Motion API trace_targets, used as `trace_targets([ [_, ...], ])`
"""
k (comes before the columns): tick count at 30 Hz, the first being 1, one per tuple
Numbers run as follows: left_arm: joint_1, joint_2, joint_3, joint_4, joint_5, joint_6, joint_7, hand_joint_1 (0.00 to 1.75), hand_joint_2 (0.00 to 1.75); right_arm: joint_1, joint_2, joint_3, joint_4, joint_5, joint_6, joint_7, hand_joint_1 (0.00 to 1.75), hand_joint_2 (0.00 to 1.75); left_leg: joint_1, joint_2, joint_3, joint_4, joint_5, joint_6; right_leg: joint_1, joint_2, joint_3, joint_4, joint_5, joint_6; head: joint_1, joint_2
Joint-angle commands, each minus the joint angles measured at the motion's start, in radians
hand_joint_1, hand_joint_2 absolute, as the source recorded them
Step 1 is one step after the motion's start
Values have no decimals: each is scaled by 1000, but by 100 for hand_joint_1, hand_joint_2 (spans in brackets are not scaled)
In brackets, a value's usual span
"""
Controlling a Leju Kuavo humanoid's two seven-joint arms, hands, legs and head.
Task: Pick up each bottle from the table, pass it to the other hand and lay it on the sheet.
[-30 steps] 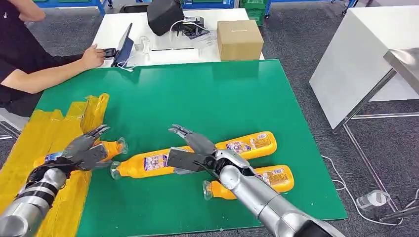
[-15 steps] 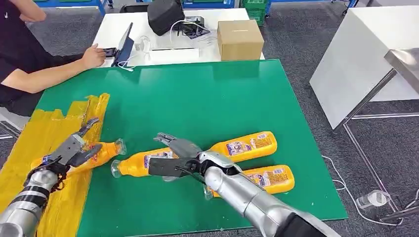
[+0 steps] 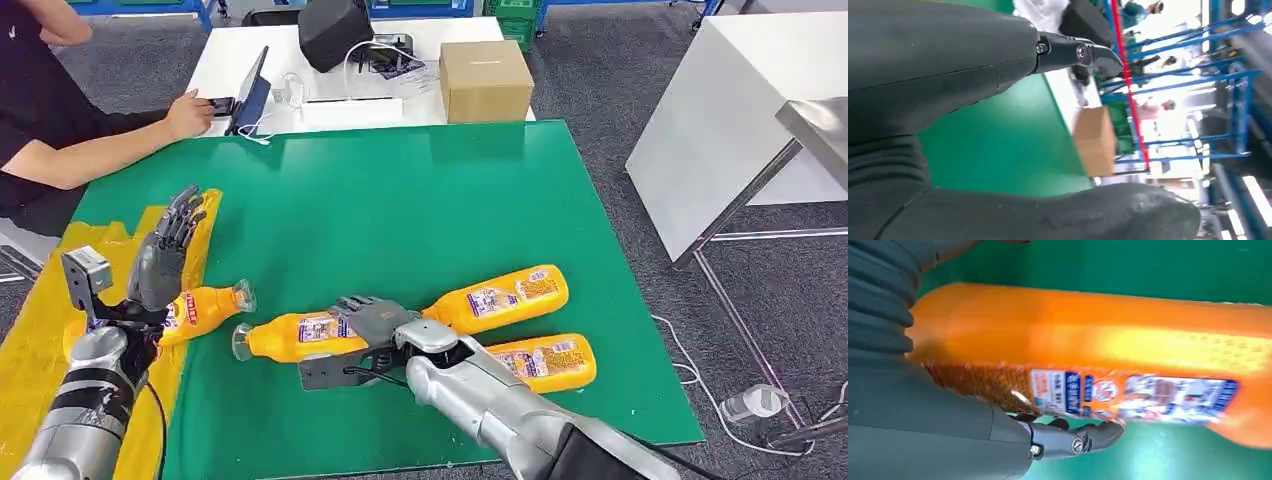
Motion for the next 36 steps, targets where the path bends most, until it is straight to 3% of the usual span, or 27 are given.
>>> trace_targets([
  [1, -11, -153, 101, -77, 19, -58, 11, 0, 0, 16, -2, 170, 198, 182, 6, 164, 7, 175, 1, -6, 1, -2, 1, 0, 1, -6, 4, -3, 0, -1, 0, 0],
  [2, -8, -170, 94, -90, 17, -57, 14, 0, 0, 29, 2, 190, 212, 219, 5, 192, 138, 175, 2, -7, 1, -2, 2, 1, 2, -7, 4, -4, 1, -1, 0, 0],
  [3, -5, -179, 89, -103, 7, -46, 17, 0, 0, 38, 3, 190, 219, 240, 14, 200, 175, 175, 1, -7, 2, -1, 1, 0, 1, -7, 5, -3, 0, -1, -1, 0],
  [8, 14, -183, 99, -129, 24, -43, 26, 0, 0, 48, 7, 134, 205, 235, -7, 188, 175, 175, 2, -2, 5, -2, 2, 1, 2, -3, 6, -4, 2, -1, -1, 0],
  [12, 43, -182, 145, -157, 88, -64, 71, 0, 0, 37, 13, -8, 169, 151, -82, 160, 175, 175, 1, 3, 8, -1, 2, 0, 1, 1, 6, -2, 4, -4, -1, 0],
  [18, 46, -186, 149, -160, 98, -62, 79, 0, 0, 44, 9, -43, 153, 131, -117, 137, 175, 175, 2, 2, 5, -2, 6, -1, 3, -1, 4, -3, 6, -7, 0, 0],
  [21, 108, -204, 177, -241, 202, -71, 144, 0, 0, 72, -1, -190, 81, 60, -300, 44, 175, 175, 2, 2, 4, -2, 7, 0, 3, -1, 3, -4, 7, -6, 0, 0],
  [24, 169, -234, 191, -330, 306, -47, 216, 0, 0, 161, -24, -372, -125, -60, -430, -155, 175, 175, 2, 4, 5, -1, 6, 0, 3, 2, 4, -2, 6, -6, 0, 0],
  [25, 195, -247, 189, -374, 328, -16, 228, 0, 0, 244, -35, -458, -295, -133, -458, -257, 175, 175, 2, 4, 7, -1, 5, -1, 3, 3, 5, -2, 6, -5, 0, 0],
  [26, 209, -253, 182, -395, 345, -3, 237, 0, 175, 318, -36, -514, -432, -193, -481, -338, 175, 175, 2, 4, 3, -1, 6, 0, 3, 2, 2, -2, 6, -6, 0, 0],
  [28, 223, -260, 158, -421, 357, 35, 250, 0, 175, 434, -46, -564, -660, -255, -492, -413, 175, 175, 3, 3, 0, -1, 5, -1, 4, 1, 0, -3, 6, -6, 0, 0],
  [34, 223, -260, 158, -421, 357, 35, 250, 0, 175, 434, -46, -564, -660, -255, -492, -413, 175, 175, 3, 4, 1, -1, 5, -1, 4, 2, 1, -2, 6, -5, 0, 0],
  [36, 231, -262, 137, -429, 378, 41, 270, 0, 175, 479, -56, -572, -758, -290, -475, -432, 175, 175, 3, 3, -1, 0, 4, -1, 4, 2, -1, -1, 5, -5, 0, 0],
])
